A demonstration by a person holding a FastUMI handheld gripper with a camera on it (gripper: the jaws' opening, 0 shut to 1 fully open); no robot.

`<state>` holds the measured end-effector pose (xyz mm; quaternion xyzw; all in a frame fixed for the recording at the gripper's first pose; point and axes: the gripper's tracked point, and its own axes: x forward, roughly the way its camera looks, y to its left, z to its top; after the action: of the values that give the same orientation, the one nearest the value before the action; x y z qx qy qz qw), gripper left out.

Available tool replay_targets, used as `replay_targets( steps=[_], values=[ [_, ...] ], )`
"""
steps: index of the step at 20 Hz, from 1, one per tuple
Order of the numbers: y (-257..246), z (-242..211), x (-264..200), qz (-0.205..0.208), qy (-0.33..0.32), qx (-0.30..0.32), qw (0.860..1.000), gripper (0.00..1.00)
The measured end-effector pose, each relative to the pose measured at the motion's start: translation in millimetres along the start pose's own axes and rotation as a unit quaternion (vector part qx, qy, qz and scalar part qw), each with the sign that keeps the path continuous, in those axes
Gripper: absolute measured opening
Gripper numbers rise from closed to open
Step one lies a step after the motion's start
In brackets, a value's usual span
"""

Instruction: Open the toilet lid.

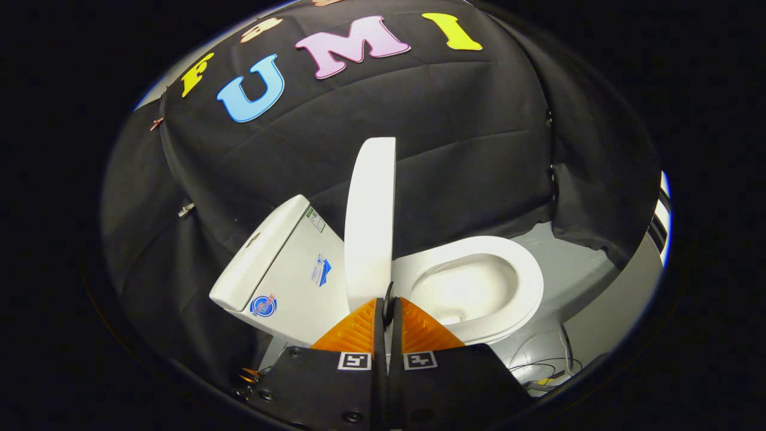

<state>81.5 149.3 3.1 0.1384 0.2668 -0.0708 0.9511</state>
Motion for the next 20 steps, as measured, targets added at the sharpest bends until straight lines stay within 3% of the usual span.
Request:
replay_targets(
  steps=[20],
  values=[
    [96.0,-11.7,6.9,-0.041,0.003,-0.089,0.995,0.05]
  ],
)
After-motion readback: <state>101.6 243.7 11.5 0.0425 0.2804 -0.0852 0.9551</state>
